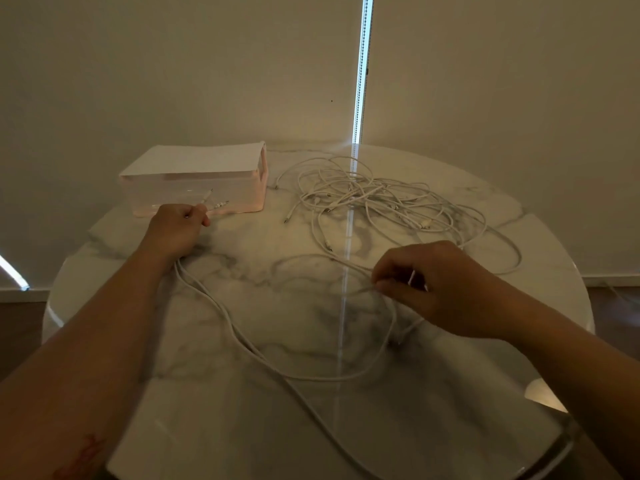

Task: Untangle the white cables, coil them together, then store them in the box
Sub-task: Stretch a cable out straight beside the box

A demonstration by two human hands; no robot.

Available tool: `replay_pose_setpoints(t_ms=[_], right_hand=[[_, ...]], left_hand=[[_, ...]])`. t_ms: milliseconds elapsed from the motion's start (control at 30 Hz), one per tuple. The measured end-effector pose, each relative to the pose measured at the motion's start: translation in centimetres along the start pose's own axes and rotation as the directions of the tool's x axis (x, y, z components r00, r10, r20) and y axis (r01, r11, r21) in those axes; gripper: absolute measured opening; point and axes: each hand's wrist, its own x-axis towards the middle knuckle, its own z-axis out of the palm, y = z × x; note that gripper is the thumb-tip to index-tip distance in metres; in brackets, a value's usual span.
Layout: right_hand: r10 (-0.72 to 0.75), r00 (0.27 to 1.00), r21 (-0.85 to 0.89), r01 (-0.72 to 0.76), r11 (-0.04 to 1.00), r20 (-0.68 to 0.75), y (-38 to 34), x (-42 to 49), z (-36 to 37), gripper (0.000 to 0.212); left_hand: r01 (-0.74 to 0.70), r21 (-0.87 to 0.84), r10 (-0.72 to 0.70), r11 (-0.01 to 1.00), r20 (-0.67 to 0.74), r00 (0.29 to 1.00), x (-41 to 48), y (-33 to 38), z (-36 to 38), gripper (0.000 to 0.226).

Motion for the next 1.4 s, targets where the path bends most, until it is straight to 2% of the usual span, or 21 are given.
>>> replay_pose_setpoints(t_ms=[167,367,433,500,567,633,700,867,967,1067,1133,1200,1267,1333,1400], right_hand=[[0.23,0.933,0.255,-0.159,0.954,-0.276,1.0,1.2,0.0,0.014],[0.502,0.758,0.585,-0.2,0.786,-0.416,2.4,2.1,-1.4,0.015],[0.593,0.709,0.712,-0.183,0.678,-0.382,2.9,2.2,-2.0,0.016],[0.667,0.69,0.861,-0.125,0.493,-0.282,3.1,2.3,-2.7,0.017],[0.688,0.705,0.957,-0.045,0.286,-0.172,3.4,2.4,-3.2,0.016],[0.673,0.727,0.98,0.002,0.197,-0.137,3.6,2.2,-3.3,0.016],[0.649,0.746,0.971,-0.01,0.237,-0.151,3.9,2.1,-2.9,0.014],[0.542,0.825,0.884,-0.123,0.45,-0.161,3.7,1.6,-1.8,0.018],[0.482,0.853,0.838,-0.105,0.535,-0.201,3.1,1.6,-1.7,0.02],[0.478,0.841,0.871,-0.015,0.491,-0.255,2.5,2.0,-2.1,0.022],[0.482,0.832,0.916,0.075,0.395,-0.276,2.1,2.3,-2.6,0.025],[0.442,0.858,0.95,0.147,0.275,-0.26,1.7,2.5,-3.2,0.021],[0.388,0.885,0.961,0.19,0.2,-0.256,1.5,2.7,-3.8,0.02],[0.388,0.876,0.953,0.219,0.209,-0.286,1.6,3.0,-4.3,0.023],[0.434,0.827,0.921,0.238,0.307,-0.358,2.0,3.4,-4.8,0.017]], left_hand=[[-0.004,0.011,0.004,1.0,0.004,1.0,0.0,0.0,0.0,0.039],[-0.007,0.01,0.007,1.0,0.002,1.0,0.1,-0.1,0.0,0.04],[-0.004,0.01,0.004,1.0,0.005,1.0,0.1,-0.2,0.0,0.04],[0.002,0.004,-0.002,1.0,0.007,1.0,0.2,-0.2,0.0,0.04],[-0.003,-0.001,0.003,1.0,0.005,1.0,0.2,-0.1,0.0,0.04],[-0.003,-0.002,0.003,1.0,0.003,1.0,0.1,-0.1,0.1,0.039],[-0.002,-0.001,0.002,1.0,0.005,1.0,0.1,0.0,0.1,0.039],[-0.003,0.011,0.003,1.0,-0.003,1.0,0.2,-0.2,0.1,0.04],[-0.002,0.019,0.002,1.0,0.001,1.0,0.2,-0.3,0.1,0.04],[-0.004,0.02,0.004,1.0,0.001,1.0,0.3,-0.3,0.1,0.04],[-0.001,0.021,0.001,1.0,0.002,1.0,0.3,-0.3,0.1,0.04],[0.001,0.013,-0.001,1.0,0.002,1.0,0.3,-0.4,0.0,0.04],[-0.001,0.014,0.001,1.0,0.002,1.0,0.3,-0.4,0.0,0.04],[0.002,0.015,-0.002,1.0,0.004,1.0,0.3,-0.4,0.1,0.041],[0.007,0.001,-0.007,1.0,0.003,1.0,0.3,-0.4,0.1,0.041]])
